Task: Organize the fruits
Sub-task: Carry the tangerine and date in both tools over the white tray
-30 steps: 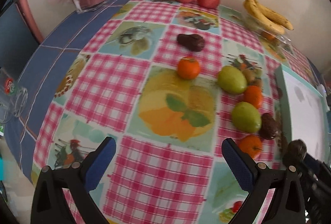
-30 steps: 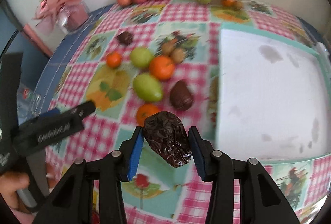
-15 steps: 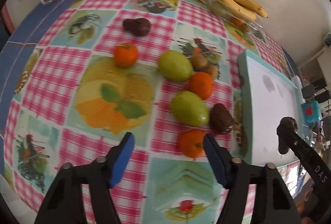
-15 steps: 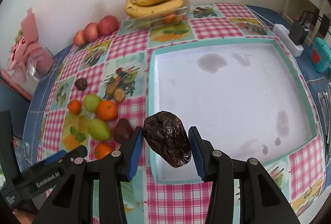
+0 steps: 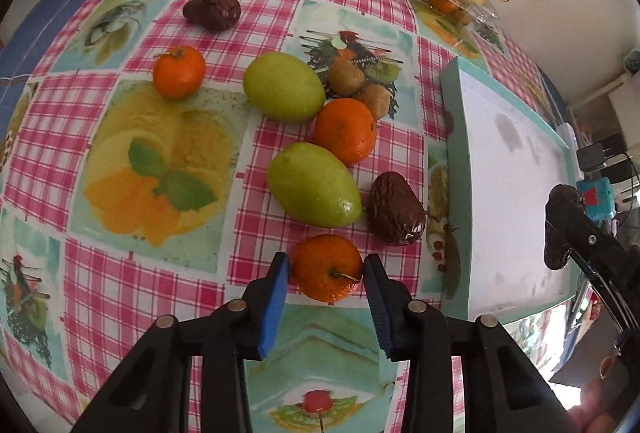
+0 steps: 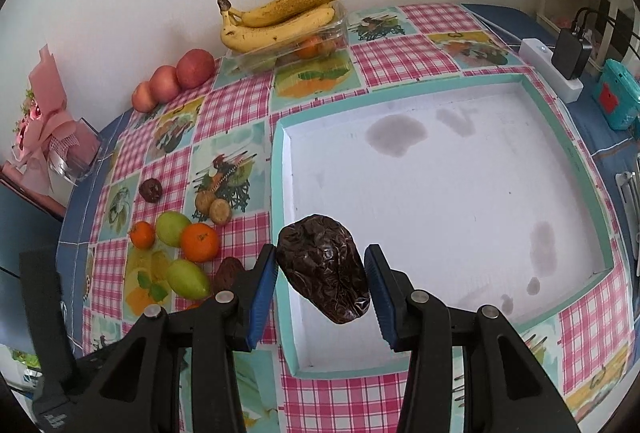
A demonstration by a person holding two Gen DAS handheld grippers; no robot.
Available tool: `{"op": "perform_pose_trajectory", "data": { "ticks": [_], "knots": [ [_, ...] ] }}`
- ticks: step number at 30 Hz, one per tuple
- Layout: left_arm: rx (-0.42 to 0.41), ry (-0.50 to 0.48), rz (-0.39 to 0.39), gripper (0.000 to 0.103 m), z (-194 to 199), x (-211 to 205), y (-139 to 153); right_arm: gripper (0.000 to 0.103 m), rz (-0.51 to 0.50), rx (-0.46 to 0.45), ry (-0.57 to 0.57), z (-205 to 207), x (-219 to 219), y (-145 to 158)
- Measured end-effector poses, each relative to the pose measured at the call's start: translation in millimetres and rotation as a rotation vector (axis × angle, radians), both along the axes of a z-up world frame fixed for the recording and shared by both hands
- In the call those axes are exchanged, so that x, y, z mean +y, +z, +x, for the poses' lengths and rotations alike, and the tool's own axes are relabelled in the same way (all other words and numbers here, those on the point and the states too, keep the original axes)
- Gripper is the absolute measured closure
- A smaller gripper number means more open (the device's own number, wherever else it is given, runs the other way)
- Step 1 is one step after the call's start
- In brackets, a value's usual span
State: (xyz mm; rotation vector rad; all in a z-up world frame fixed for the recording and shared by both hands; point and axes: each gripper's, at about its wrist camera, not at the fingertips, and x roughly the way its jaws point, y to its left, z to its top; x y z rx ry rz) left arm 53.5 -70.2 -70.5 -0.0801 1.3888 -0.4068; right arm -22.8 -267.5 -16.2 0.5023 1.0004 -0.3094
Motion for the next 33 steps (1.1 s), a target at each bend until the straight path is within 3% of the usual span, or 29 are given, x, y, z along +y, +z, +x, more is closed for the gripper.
{"op": "perform_pose_trajectory", "data": {
  "ticks": [5, 9, 20, 33],
  "knots": [
    [-0.015, -0.006, 0.012, 0.065, -1, -2, 4, 0.057, 0.005, -0.009, -0.007, 2, -3, 2],
    [-0.042, 0.006, -0.026, 0.066, -4, 1, 20, 0.057, 0.014, -0.015, -0.021, 3, -9, 3],
    [-0.203, -0.108, -0.070, 0.066, 12, -68, 65, 0.057, 0.044, 0.007, -0.140, 3, -60, -4],
    [-0.249, -0.223, -0.074, 0.066, 37, -159, 49, 0.057, -0.006, 0.023, -0.252, 17, -123, -1]
  ]
}}
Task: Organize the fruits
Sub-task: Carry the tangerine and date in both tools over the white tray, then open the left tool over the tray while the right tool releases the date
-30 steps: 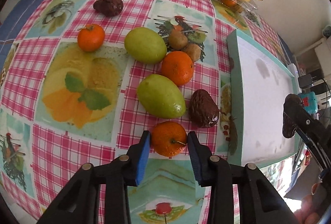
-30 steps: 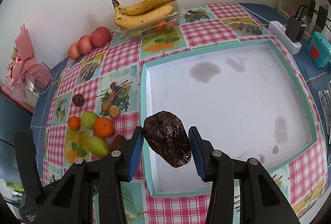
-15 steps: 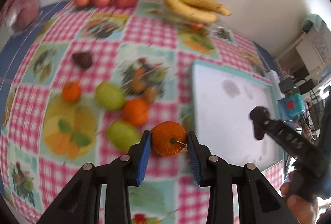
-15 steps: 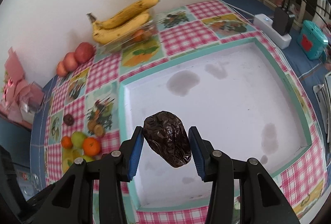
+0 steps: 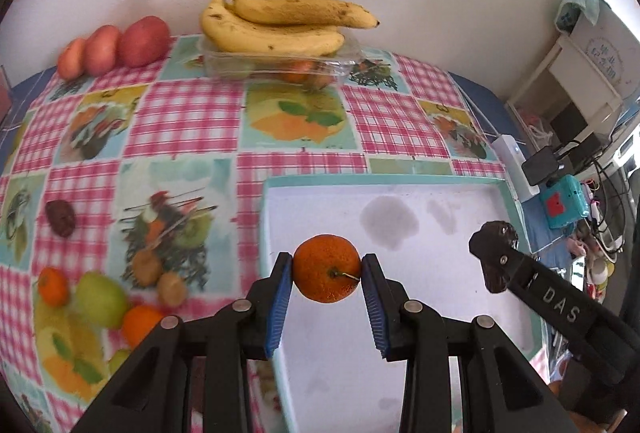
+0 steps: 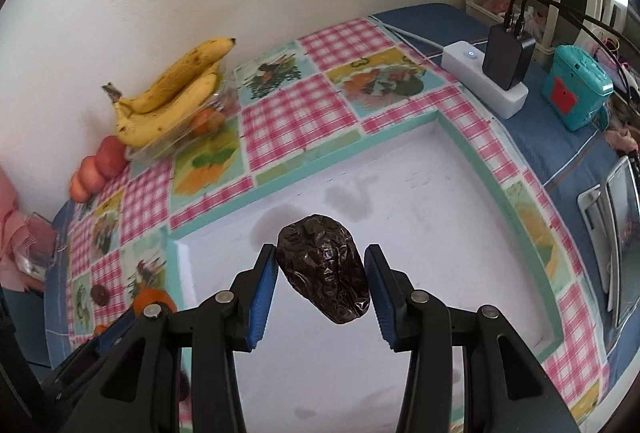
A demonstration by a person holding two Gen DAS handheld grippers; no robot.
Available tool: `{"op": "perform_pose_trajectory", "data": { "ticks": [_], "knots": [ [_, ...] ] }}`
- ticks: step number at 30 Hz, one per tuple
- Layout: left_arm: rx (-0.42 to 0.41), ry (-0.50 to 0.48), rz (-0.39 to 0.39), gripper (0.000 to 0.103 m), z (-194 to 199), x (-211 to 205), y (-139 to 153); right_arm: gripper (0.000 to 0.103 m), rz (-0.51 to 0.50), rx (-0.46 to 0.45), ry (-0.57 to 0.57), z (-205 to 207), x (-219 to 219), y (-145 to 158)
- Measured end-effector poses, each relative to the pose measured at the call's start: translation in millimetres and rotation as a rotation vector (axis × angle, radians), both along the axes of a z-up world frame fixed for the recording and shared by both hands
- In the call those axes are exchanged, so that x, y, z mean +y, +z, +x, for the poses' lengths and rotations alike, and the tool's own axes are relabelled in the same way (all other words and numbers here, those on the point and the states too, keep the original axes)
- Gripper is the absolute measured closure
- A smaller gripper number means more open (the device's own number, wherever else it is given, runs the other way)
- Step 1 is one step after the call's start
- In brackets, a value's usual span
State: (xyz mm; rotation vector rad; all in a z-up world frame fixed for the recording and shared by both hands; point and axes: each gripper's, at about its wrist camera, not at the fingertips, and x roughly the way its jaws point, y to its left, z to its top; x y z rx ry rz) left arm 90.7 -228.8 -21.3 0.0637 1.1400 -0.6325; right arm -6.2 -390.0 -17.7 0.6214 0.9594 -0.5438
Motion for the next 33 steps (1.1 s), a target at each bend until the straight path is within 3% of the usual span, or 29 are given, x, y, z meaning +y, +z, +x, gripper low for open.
{"op": "perform_pose_trajectory", "data": {
  "ticks": [19, 33],
  "knots": [
    [0.038, -0.032, 0.041, 0.066, 9, -29, -39, 0.057, -0.015, 0.119, -0.054, 4, -29, -38],
    [0.051, -0.032, 0.053, 0.065, 10, -28, -41, 0.057, -0.013, 0.146, -0.064, 2, -33, -45]
  ]
}}
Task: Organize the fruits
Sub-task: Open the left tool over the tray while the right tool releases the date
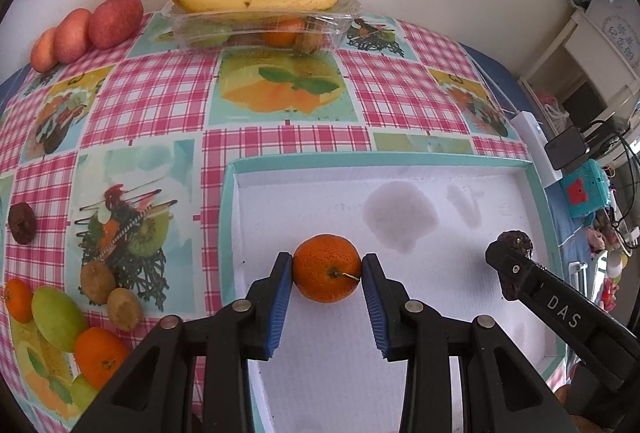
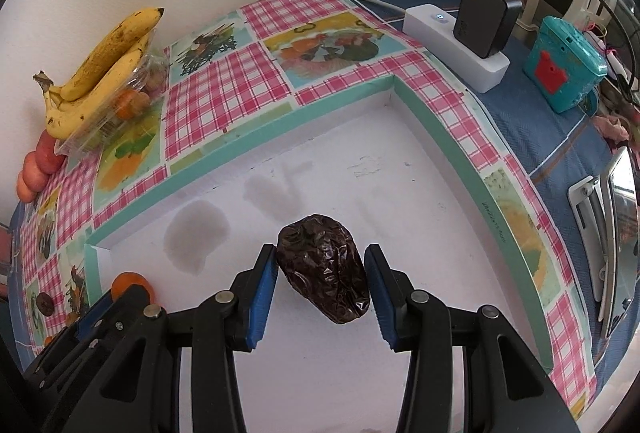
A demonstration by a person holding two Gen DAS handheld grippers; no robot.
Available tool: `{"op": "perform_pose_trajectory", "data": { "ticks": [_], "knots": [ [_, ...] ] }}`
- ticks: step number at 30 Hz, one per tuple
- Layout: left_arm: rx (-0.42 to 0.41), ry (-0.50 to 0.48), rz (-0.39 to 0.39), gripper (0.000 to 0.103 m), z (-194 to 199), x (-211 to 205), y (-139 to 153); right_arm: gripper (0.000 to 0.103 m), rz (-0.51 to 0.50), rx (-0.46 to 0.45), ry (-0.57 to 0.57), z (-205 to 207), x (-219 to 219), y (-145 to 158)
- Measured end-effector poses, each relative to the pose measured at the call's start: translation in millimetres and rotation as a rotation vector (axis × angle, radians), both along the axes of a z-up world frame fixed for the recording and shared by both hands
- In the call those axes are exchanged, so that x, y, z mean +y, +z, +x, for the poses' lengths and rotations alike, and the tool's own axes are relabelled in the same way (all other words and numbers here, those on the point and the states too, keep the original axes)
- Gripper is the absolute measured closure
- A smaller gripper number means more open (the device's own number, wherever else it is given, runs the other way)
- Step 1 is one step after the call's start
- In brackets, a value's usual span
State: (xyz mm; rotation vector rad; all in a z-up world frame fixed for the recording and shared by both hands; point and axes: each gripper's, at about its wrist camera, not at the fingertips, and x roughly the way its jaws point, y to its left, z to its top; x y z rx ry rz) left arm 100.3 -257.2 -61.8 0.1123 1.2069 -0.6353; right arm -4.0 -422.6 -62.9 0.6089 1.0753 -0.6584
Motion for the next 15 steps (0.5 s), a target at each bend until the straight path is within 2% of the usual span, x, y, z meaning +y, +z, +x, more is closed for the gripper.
{"op": "perform_pose_trajectory", "data": {
  "ticks": [6, 7, 9, 10, 13, 15],
  "knots": [
    [0.003, -0.003, 0.000, 0.063, -4, 3, 6, 0.055, -0.013, 0.009, 0.003, 1, 2, 2],
    [0.002, -0.002, -0.002, 0.063, -4, 5, 9, 0.054, -0.015, 0.009, 0.003, 0, 2, 3],
    [-0.005, 0.001, -0.011, 0.062, -6, 8, 17, 0.043, -0.019, 0.002, 0.007, 0, 3, 6],
    [-0.006, 0.002, -0.014, 0.062, -7, 10, 20, 0.042, -0.022, -0.002, 0.007, -1, 2, 8],
    [-0.009, 0.021, -0.019, 0.048, -9, 17, 31, 0.041, -0.029, -0.020, 0.001, -6, 2, 16],
    [-0.012, 0.041, -0.026, 0.040, -9, 24, 36, 0.035, -0.029, -0.028, -0.001, -10, 3, 21]
  ]
}}
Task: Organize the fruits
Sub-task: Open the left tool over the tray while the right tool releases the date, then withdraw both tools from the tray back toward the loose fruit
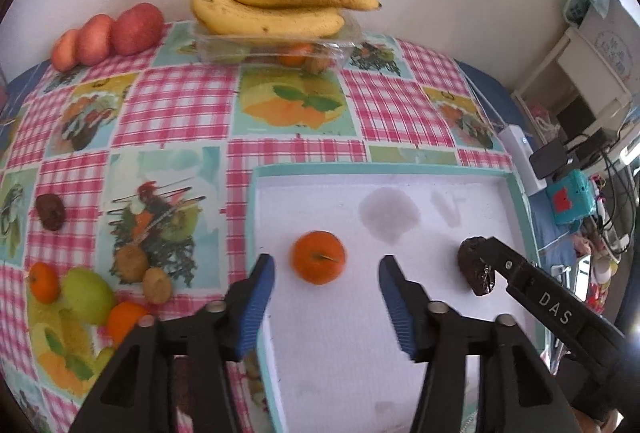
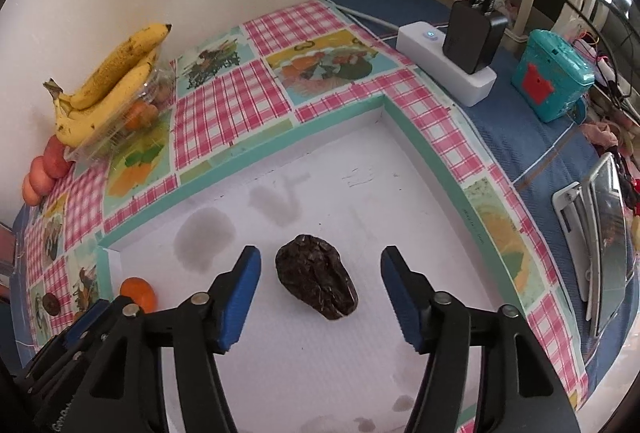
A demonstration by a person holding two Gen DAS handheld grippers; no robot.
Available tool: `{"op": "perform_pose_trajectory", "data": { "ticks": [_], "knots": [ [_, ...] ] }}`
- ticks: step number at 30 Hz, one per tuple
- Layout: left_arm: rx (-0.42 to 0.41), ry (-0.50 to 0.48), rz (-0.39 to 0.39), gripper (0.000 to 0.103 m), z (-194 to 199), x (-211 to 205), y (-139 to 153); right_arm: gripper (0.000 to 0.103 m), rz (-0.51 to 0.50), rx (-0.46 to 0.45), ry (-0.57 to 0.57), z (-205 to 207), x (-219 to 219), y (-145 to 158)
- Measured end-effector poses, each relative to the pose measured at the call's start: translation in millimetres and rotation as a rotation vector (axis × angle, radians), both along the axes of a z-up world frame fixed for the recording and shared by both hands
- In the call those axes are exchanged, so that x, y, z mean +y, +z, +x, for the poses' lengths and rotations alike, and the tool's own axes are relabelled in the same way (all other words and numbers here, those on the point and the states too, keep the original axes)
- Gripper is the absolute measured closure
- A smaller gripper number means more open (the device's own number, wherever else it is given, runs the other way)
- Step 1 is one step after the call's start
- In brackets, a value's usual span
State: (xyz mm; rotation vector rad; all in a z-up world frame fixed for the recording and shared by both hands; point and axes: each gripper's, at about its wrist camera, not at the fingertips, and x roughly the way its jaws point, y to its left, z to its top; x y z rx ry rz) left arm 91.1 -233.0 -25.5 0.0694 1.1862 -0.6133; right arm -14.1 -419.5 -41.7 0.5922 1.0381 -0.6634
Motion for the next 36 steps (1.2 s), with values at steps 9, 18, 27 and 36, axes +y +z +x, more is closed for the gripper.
{"op": "perform_pose_trajectory", "data": {
  "ticks": [9, 18, 27, 36],
  "knots": [
    [-0.098, 0.124, 0.046, 0.000, 2, 52, 16, 0.018, -0.013, -0.019, 0.023, -15, 18, 14],
    [-0.257, 0.209, 0.032, 0.000, -12, 110, 31, 0.010, -0.018, -0.056, 0.054, -22, 49, 18],
    [-0.176, 0.210, -0.137, 0.000, -18, 158, 43, 0.010, -0.009, -0.117, 0.175, -9, 94, 30],
    [-0.202, 0.303, -0.065, 0.000, -1, 200, 48, 0.010, -0.025, -0.094, 0.284, 12, 128, 31]
  ]
}}
